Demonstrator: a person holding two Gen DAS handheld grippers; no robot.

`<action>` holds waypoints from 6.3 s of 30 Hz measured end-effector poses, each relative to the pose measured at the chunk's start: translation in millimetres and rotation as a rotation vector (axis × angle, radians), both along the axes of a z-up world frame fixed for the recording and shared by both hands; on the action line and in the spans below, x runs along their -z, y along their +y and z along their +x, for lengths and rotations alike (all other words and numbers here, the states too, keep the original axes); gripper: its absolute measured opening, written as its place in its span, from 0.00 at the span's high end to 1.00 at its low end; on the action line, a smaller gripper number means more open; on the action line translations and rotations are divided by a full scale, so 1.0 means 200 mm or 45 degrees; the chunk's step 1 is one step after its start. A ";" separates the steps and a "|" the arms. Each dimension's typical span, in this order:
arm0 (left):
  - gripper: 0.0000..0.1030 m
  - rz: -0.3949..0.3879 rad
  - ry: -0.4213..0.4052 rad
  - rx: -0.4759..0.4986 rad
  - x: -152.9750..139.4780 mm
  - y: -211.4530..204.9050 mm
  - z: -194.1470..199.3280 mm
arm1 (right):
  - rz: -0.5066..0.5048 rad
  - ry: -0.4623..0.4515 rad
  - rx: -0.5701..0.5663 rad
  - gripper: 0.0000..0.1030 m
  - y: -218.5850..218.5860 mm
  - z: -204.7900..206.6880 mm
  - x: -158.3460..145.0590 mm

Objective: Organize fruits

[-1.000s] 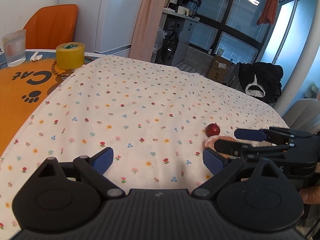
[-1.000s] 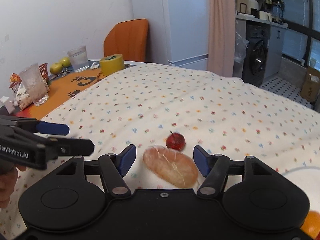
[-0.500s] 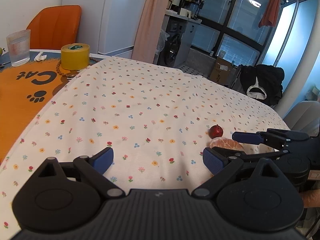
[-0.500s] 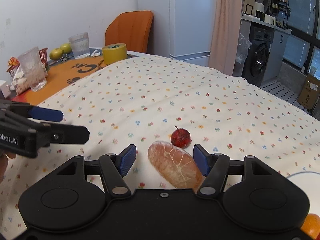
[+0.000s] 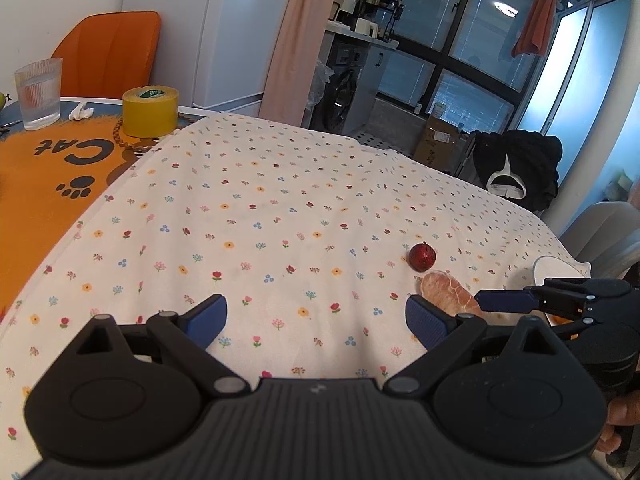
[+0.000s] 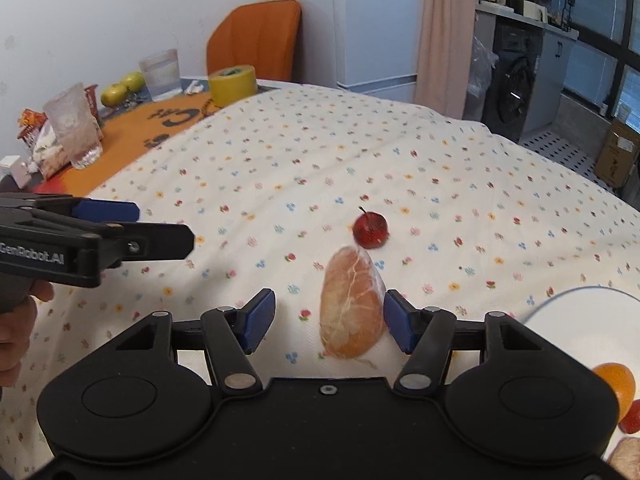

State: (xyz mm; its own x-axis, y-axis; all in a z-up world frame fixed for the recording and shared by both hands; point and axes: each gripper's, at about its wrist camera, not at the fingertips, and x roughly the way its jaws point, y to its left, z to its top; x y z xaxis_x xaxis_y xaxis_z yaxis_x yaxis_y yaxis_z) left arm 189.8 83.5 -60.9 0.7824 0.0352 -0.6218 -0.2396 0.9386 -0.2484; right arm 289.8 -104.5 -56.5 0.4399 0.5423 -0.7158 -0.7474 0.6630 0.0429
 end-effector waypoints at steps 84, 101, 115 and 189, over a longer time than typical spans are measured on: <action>0.78 0.132 0.006 0.249 0.02 -0.45 0.57 | 0.255 -0.115 0.538 0.68 -0.89 0.27 -0.07; 0.78 0.088 -0.100 0.442 -0.15 -0.76 0.51 | 0.327 -0.108 0.652 0.54 -1.11 0.18 -0.11; 0.73 0.081 -0.085 0.542 -0.15 -0.95 0.50 | 0.369 -0.095 0.707 0.43 -1.25 0.08 -0.08; 0.00 0.166 -0.116 0.164 -0.48 -0.49 -0.60 | 0.384 -0.122 0.515 0.00 -0.99 -0.68 -0.37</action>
